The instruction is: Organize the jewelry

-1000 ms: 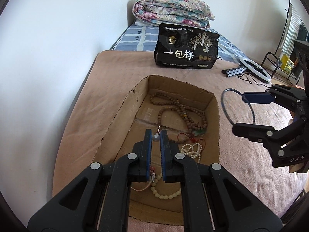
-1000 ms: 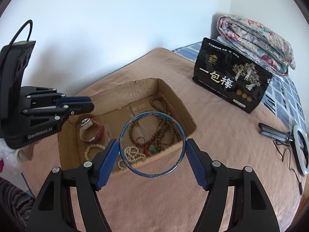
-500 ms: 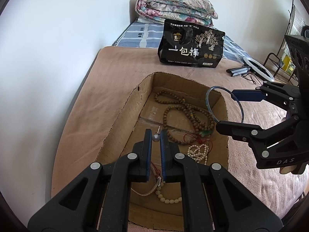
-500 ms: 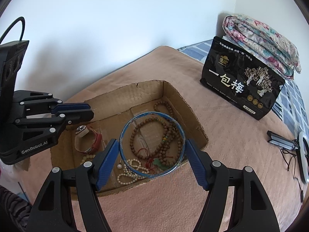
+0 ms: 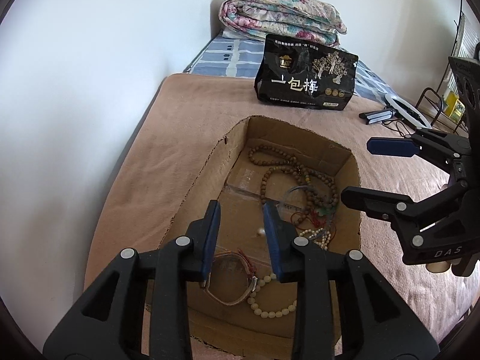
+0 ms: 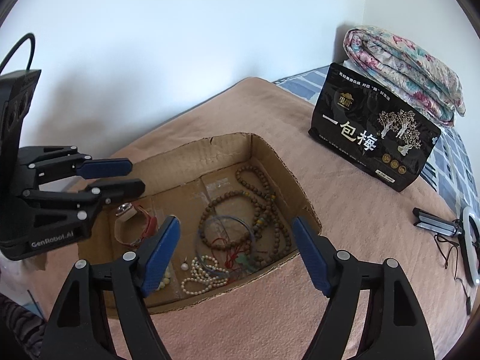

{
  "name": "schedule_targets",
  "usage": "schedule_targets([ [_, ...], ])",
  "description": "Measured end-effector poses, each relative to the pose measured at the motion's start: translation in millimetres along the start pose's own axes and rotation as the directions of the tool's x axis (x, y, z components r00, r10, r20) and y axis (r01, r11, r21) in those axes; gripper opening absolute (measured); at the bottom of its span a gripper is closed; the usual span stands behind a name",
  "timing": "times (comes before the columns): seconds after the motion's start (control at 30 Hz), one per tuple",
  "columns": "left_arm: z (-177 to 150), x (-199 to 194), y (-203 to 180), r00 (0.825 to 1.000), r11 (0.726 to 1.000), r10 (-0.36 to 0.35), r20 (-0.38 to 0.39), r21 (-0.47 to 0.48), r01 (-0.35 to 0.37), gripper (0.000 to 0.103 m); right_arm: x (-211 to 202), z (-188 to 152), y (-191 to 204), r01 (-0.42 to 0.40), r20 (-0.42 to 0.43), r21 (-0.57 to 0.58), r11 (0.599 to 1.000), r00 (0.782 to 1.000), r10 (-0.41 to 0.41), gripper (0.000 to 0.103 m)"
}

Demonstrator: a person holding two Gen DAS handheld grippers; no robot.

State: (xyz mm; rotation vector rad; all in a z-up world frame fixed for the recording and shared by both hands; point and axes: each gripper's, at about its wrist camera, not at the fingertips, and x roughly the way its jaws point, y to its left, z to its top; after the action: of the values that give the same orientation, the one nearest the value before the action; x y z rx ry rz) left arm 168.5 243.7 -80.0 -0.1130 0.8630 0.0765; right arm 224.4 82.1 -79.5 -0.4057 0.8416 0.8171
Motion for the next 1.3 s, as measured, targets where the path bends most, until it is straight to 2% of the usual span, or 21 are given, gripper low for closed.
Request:
schedule_targets([
  [0.37,-0.7,-18.4,-8.9,1.0,1.0,0.011,0.016,0.017,-0.011,0.029,-22.2,-3.1,-0.9,0.01,0.022,0.011,1.0,1.0,-0.01,0.077],
  [0.77,0.1,-78.7,-42.5,0.996,0.999,0.008,0.086,0.049,-0.012,0.029,-84.8,-21.4,-2.1,0.037,0.074,0.036,0.999,0.996,-0.04,0.077],
  [1.03,-5.7,-132.0,-81.7,0.988,0.994,-0.007,0.154,0.105,-0.009,0.03,-135.8,-43.0,-8.5,0.066,0.111,0.067,0.996,0.991,-0.073,0.077],
  [1.17,-13.4,-158.6,-100.4,0.981,0.991,-0.015,0.192,0.132,-0.011,0.045,-157.7,-55.8,-8.7,0.088,0.121,0.073,0.993,0.988,-0.097,0.077],
  [1.3,-25.2,-184.8,-115.8,0.976,0.989,-0.017,0.216,0.144,-0.015,0.045,-180.5,-69.7,-4.7,0.116,0.138,0.071,0.991,0.982,-0.125,0.078],
])
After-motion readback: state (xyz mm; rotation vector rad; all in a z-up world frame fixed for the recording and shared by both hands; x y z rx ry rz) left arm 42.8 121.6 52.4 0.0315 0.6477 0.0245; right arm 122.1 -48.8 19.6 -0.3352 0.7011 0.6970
